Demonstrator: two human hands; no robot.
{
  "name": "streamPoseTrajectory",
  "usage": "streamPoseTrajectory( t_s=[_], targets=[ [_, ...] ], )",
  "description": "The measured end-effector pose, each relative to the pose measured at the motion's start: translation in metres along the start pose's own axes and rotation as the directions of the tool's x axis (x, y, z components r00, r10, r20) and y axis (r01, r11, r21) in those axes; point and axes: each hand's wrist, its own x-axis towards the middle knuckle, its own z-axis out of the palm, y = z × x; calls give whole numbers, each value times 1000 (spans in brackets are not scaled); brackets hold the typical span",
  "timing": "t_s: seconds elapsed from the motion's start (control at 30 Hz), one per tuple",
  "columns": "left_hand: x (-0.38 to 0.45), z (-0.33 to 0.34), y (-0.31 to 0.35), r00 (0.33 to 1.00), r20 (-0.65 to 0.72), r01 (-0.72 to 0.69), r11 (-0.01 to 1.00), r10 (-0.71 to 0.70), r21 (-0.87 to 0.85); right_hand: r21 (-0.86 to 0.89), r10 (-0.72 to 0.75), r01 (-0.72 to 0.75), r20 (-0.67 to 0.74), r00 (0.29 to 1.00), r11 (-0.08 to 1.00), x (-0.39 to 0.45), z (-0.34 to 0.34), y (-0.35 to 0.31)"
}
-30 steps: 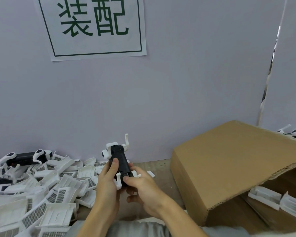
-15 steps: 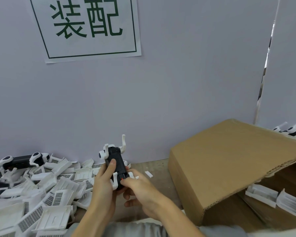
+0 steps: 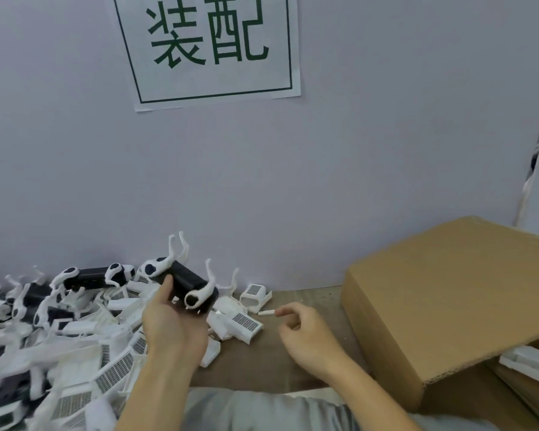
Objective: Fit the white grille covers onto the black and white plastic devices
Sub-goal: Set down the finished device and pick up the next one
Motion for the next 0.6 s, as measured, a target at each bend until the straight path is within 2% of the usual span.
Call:
streamPoseTrajectory(
  t_s=[0.13,0.27,0.33,0.4,0.47,0.6],
  targets=[
    [-2,1,4,1000,17,11,1000,-11,1,-338,-112,118,36,993,934,11,16,-3],
    [-1,3,-5,996,54,64,998,-65,16,-625,-79,121,95,992,772,25,40,-18],
    [-1,4,-7,994,75,78,996,-80,34,-704,-27,102,116,993,702,31,51,-23],
    [0,2,-8,992,71,97,993,-102,70,-739,-19,100,118,993,666,34,59,-25],
    [1,0,-11,989,93,98,987,-111,129,-731,-33,98,104,994,675,33,59,-23],
    [6,-4,-16,990,112,56,972,-83,227,-555,-15,-3,-27,1000,832,24,37,-21]
  ],
)
